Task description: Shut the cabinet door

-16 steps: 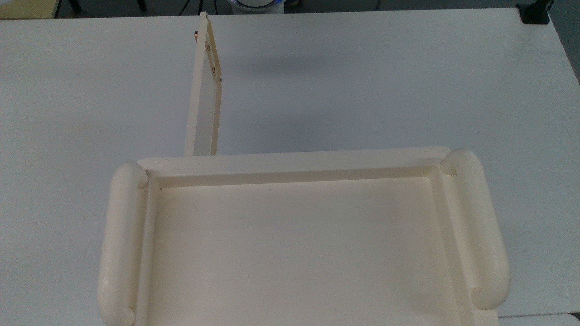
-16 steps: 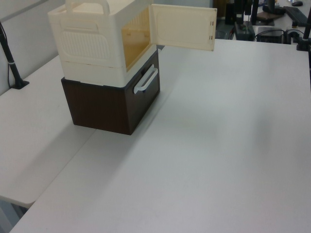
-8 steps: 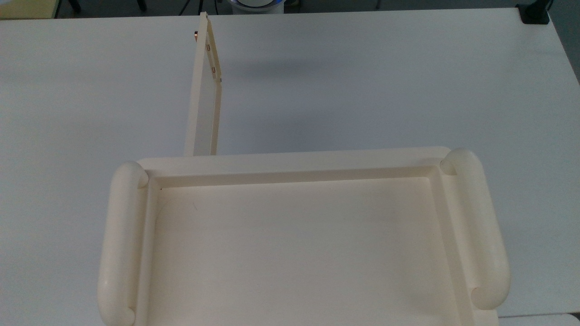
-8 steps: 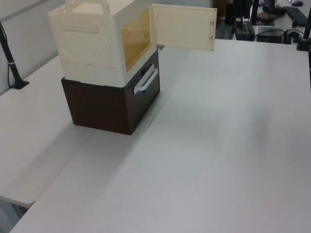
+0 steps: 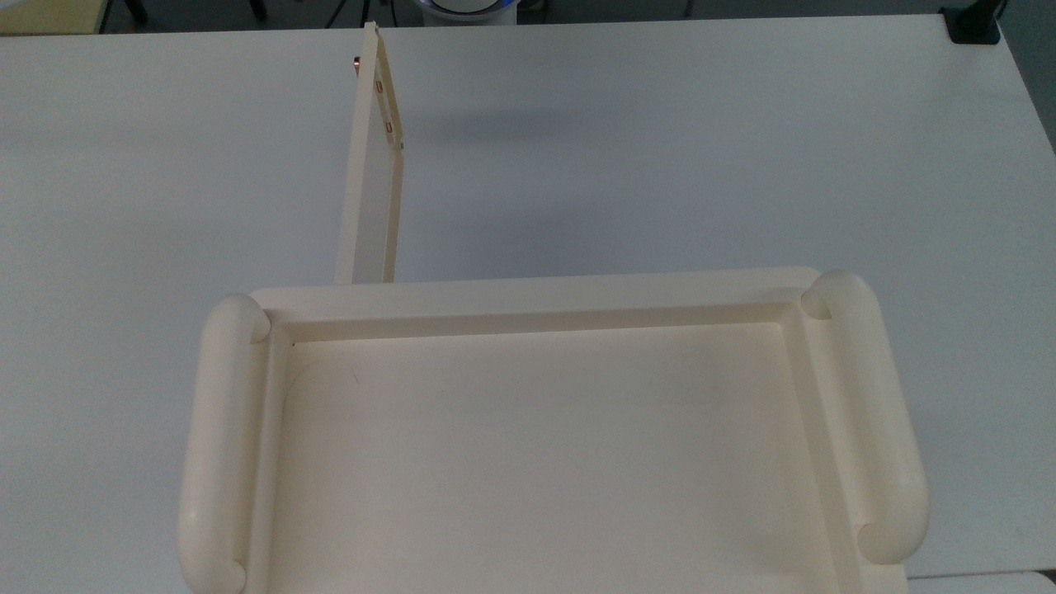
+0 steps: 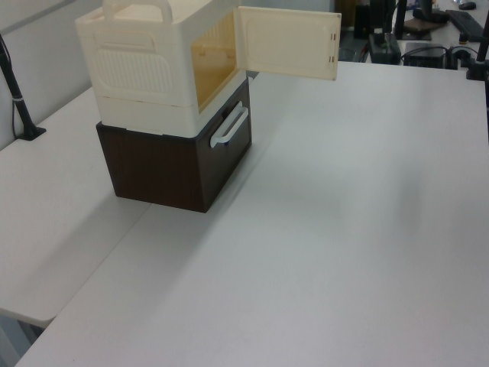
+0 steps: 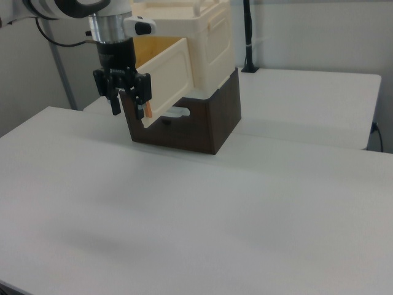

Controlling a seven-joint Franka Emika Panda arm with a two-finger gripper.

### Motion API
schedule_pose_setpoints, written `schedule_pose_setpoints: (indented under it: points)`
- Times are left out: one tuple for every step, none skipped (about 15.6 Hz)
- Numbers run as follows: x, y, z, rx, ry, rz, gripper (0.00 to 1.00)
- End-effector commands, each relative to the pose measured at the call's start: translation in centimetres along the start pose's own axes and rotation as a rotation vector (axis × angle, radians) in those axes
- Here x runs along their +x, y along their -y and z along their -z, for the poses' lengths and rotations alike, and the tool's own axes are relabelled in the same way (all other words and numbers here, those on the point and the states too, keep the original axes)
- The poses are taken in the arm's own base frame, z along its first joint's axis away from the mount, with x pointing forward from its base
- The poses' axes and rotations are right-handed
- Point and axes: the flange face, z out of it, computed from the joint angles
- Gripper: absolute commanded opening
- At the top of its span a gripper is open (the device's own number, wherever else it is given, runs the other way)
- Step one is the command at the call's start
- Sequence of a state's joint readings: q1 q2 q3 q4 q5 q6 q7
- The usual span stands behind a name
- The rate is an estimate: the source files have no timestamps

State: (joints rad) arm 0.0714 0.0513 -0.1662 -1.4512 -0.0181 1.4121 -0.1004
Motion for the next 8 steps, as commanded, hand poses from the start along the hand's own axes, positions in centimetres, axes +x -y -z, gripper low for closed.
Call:
schedule_pose_setpoints:
  points:
    - [-0.6, -1.2, 0.2, 0.035, 0.002, 0.074, 0.48]
    - [-0.4, -1.6, 0.1, 0.041, -0.005, 0.105, 0.34]
    - [-0.2, -1.6, 0.0, 0.042, -0.008, 0.111, 0.28]
    - [0.4, -1.7, -0.1, 0.035, -0.037, 0.109, 0.23]
    - [1.0, -1.7, 0.4, 0.034, -0.089, 0.11, 0.2]
    - [1.5, -1.6, 0.6, 0.035, -0.129, 0.121, 0.2]
    - [2.4, -1.4, 0.9, 0.026, -0.187, 0.167, 0.2]
    - [2.9, -1.4, 0.9, 0.017, -0.21, 0.2, 0.2]
